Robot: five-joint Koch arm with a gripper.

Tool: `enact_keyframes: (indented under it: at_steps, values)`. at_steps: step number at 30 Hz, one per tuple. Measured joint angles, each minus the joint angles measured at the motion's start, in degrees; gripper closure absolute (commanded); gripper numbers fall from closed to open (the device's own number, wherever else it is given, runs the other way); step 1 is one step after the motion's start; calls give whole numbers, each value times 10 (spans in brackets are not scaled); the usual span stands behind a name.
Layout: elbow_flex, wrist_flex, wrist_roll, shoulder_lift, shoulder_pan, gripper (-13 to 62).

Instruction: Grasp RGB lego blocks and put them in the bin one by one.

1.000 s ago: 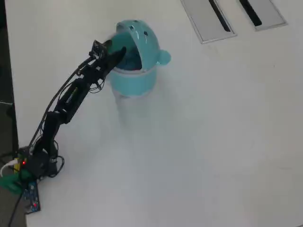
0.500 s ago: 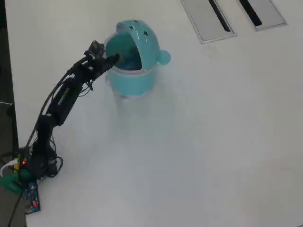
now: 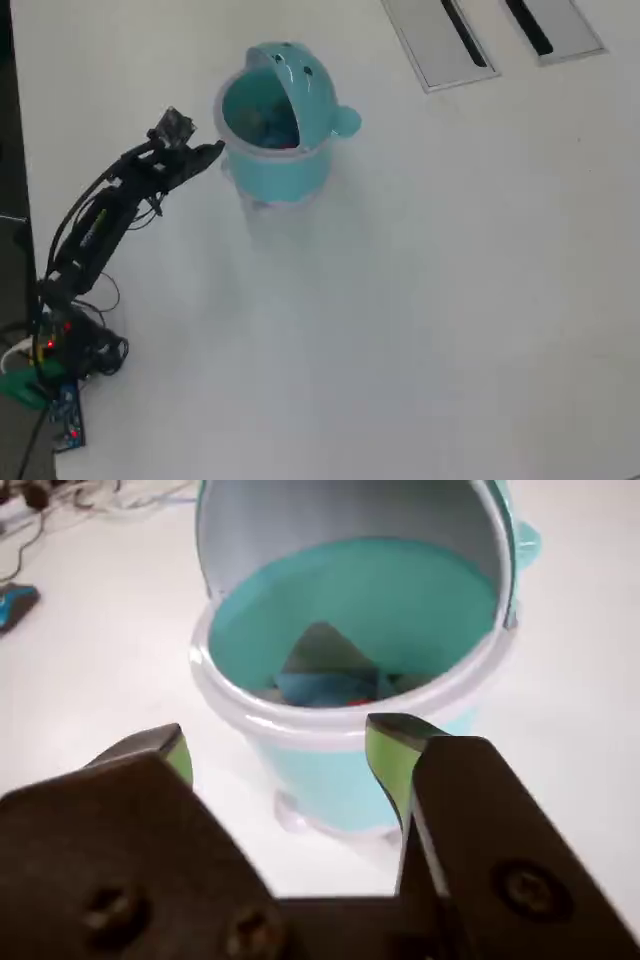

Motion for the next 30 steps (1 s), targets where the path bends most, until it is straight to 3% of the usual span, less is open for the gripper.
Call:
enact_keyframes:
  at_steps: [7,30]
  values:
    - [109,-49,16,71,6,163]
    - [516,-499,294,264,113,163]
